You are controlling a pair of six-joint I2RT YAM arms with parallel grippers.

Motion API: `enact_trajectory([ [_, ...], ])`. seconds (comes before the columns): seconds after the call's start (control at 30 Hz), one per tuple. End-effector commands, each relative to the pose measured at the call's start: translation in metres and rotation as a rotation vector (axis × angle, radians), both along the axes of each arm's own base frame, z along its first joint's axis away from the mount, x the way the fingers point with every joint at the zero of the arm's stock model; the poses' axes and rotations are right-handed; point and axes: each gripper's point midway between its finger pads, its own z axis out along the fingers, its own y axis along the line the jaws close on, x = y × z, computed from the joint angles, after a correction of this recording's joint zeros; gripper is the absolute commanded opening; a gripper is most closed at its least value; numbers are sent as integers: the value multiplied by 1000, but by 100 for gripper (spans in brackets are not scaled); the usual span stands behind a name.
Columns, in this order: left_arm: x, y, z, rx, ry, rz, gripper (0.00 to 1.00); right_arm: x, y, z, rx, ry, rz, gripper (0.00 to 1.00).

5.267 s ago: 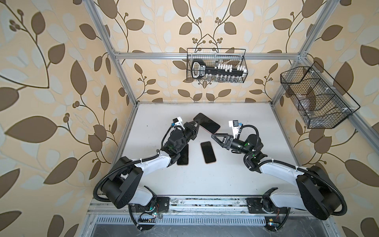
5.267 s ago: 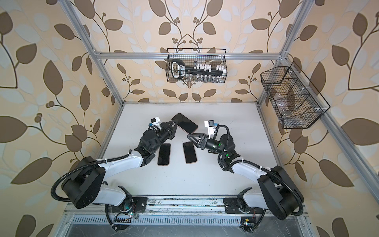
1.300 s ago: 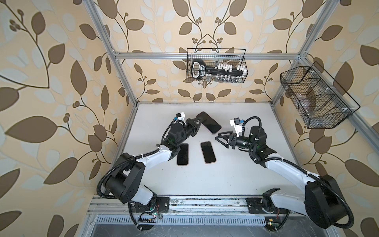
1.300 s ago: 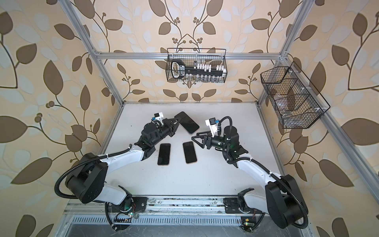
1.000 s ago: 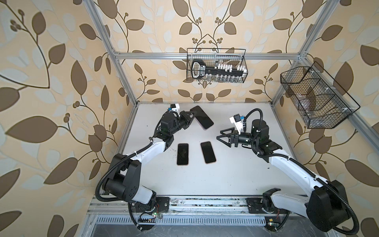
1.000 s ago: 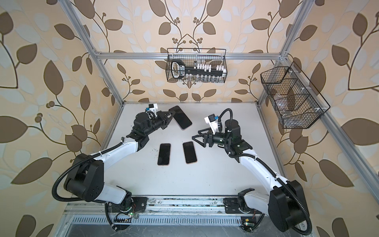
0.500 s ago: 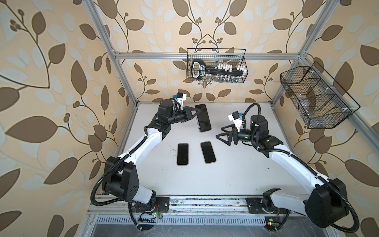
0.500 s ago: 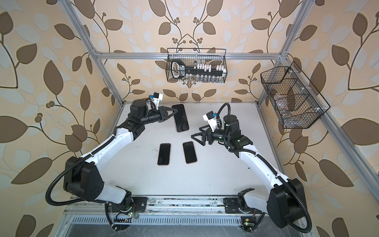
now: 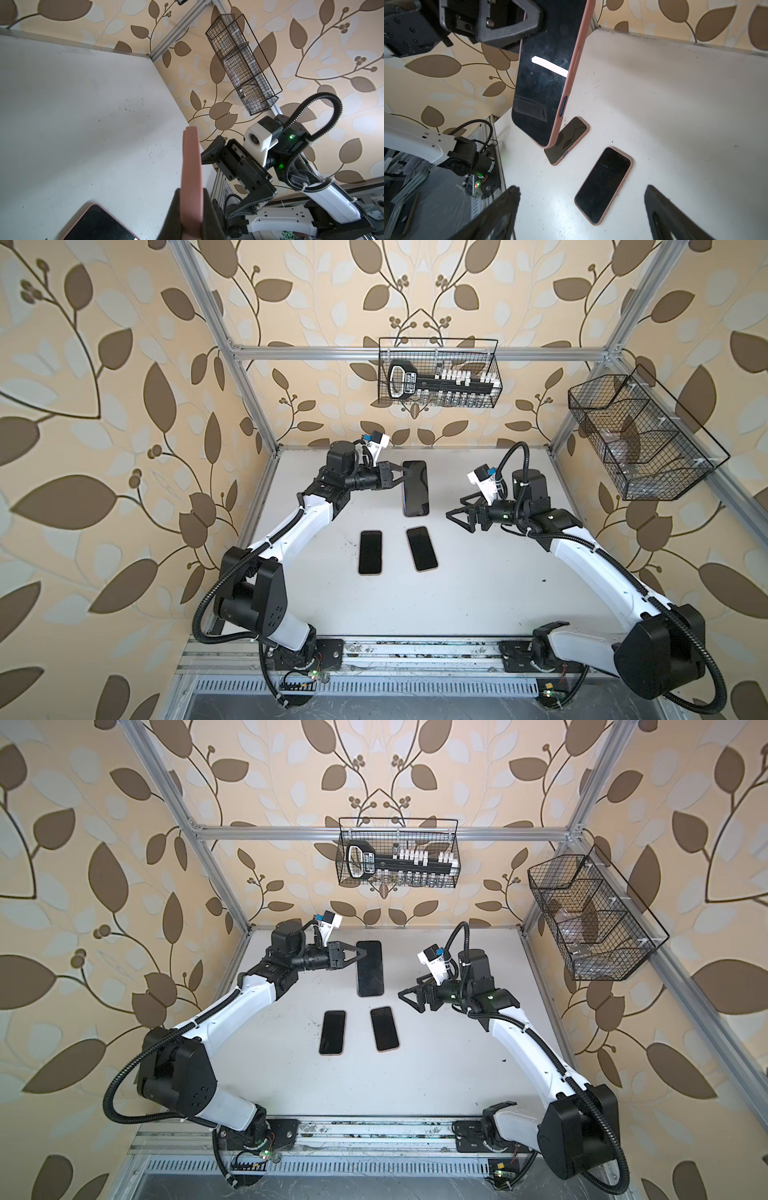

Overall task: Take the phone out of the phone case
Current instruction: 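Carry the phone farther from the robot with the left gripper while the right gripper withdraws, then move the right gripper toward the phone's case edge nearest it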

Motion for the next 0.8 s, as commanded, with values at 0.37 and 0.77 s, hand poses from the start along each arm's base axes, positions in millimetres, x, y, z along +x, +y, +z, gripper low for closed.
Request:
enact_trajectory([
  [0.37,-12,-5,51,-8,-232,-101,0,-4,8,-31,-107,-17,144,87],
  [0.77,-21,-11,45,-20,-245,-155,0,-11,33,-29,-121,-11,280,76],
])
